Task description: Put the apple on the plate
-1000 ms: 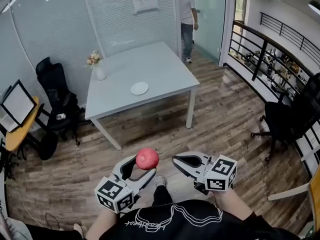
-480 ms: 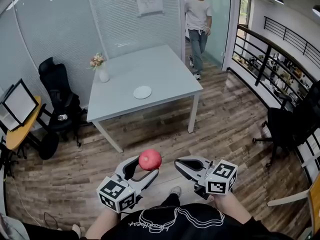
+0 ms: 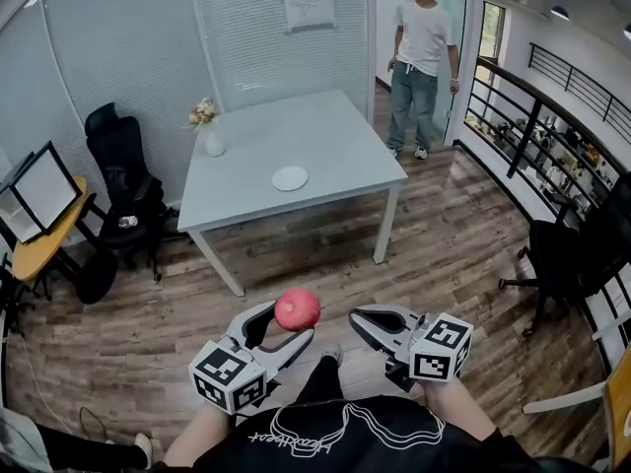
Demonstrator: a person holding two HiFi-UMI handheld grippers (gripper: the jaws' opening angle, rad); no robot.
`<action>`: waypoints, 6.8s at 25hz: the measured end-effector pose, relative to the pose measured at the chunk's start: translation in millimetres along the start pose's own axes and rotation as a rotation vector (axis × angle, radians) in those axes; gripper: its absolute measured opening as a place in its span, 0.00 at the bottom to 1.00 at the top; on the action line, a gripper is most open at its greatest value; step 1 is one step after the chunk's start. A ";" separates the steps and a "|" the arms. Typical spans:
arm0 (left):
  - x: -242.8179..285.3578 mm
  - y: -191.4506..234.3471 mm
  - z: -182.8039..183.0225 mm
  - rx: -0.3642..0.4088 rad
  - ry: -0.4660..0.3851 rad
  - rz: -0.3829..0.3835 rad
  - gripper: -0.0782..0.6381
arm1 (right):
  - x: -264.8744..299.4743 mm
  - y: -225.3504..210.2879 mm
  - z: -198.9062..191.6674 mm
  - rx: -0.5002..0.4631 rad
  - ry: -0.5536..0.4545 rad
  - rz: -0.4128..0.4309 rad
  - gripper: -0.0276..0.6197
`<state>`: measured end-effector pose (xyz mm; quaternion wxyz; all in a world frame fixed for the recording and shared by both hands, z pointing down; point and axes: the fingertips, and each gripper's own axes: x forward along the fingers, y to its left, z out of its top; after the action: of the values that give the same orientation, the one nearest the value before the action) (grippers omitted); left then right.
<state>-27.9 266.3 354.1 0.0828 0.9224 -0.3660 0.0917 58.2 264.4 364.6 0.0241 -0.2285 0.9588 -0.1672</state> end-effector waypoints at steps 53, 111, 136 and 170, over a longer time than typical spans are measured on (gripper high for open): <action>308.9 440.5 35.5 -0.143 0.089 0.095 0.54 | 290.1 -427.5 105.0 0.121 0.141 -0.038 0.05; 465.7 598.4 -129.8 0.064 0.424 0.312 0.54 | 297.5 -561.7 44.9 0.344 0.229 -0.177 0.05; 364.3 524.9 -25.8 -0.191 0.166 0.187 0.56 | 290.8 -489.3 90.6 0.209 0.107 -0.086 0.05; 242.9 354.4 45.9 -0.168 0.000 0.020 0.13 | 270.2 -317.4 91.1 0.006 0.094 0.068 0.05</action>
<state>-93.8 -158.7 395.7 0.1589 0.9084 -0.3818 0.0617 -35.8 -150.9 392.1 -0.0149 -0.1874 0.9656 -0.1795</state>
